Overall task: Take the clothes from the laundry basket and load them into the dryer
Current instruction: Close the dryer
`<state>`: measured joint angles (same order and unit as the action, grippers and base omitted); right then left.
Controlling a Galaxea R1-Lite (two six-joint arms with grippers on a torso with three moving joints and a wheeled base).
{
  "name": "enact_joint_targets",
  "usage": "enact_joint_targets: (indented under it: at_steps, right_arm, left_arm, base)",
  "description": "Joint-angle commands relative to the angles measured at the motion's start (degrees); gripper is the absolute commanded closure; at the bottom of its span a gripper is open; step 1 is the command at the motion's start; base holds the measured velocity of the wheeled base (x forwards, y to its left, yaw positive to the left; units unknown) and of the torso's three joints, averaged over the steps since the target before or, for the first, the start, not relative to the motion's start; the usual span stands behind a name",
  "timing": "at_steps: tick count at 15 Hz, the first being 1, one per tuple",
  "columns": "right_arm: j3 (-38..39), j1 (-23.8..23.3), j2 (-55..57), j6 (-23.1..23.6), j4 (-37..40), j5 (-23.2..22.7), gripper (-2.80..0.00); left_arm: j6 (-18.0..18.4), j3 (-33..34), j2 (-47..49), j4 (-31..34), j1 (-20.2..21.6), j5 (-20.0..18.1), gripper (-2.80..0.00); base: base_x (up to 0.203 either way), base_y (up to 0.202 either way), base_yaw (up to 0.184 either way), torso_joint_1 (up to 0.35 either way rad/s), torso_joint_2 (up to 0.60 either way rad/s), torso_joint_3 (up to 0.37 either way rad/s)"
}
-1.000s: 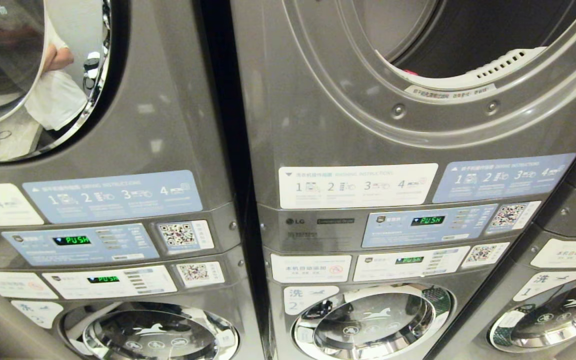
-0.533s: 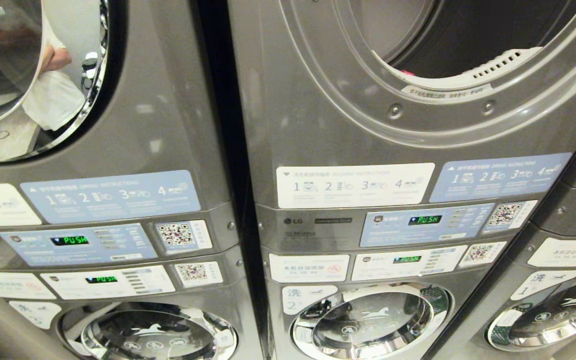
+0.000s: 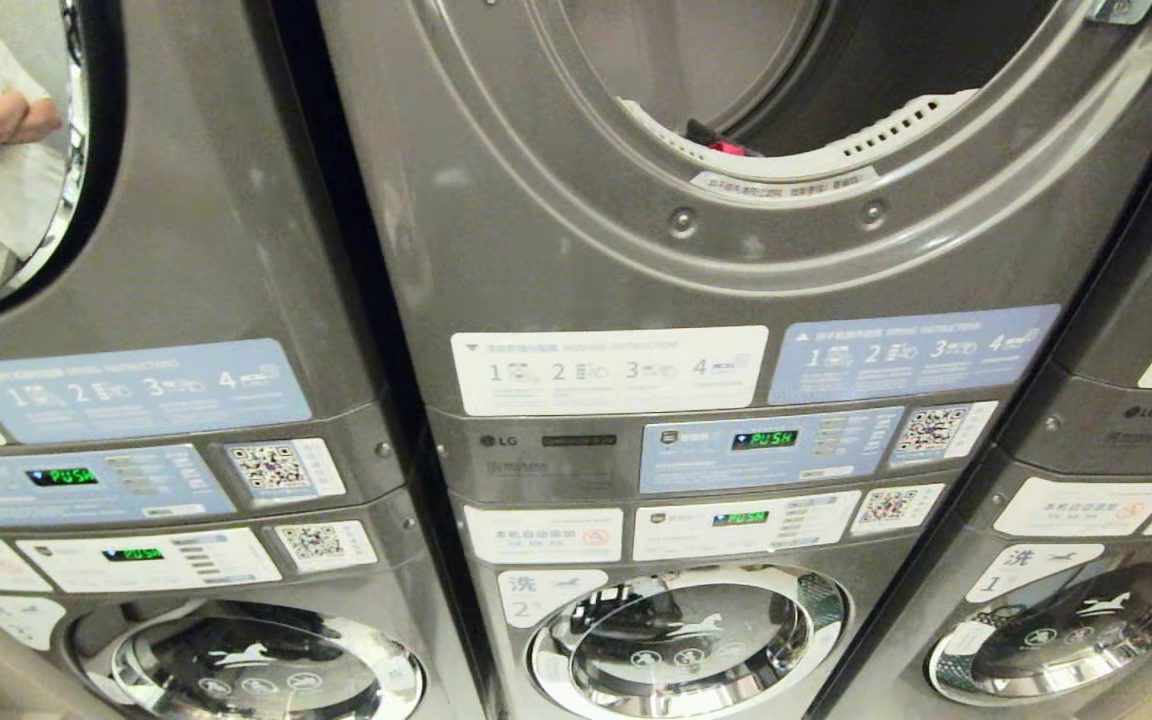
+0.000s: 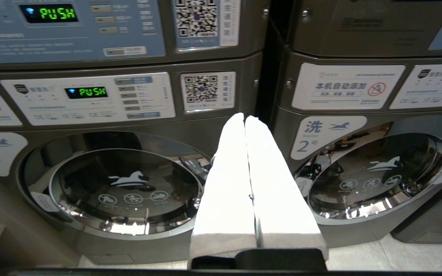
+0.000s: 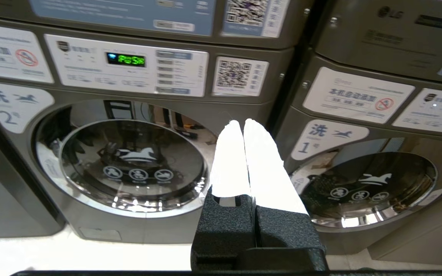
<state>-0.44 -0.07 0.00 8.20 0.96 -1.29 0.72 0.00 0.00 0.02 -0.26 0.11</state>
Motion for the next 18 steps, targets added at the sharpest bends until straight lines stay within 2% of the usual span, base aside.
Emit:
enact_joint_targets:
  at_steps: [1,18]
  right_arm:
    - [0.0,0.0,0.0,0.1,0.0,0.0,0.0]
    - [0.0,0.0,0.0,0.1,0.0,0.0,0.0]
  left_arm:
    - [0.0,0.0,0.0,0.0,0.0,0.1,0.0]
    - [-0.1,0.0,0.0,0.0,0.0,0.1,0.0]
  base:
    - [0.0,-0.195,0.002,0.007,0.0,0.002]
    - [0.0,-0.193,0.001,0.003,0.0,0.002]
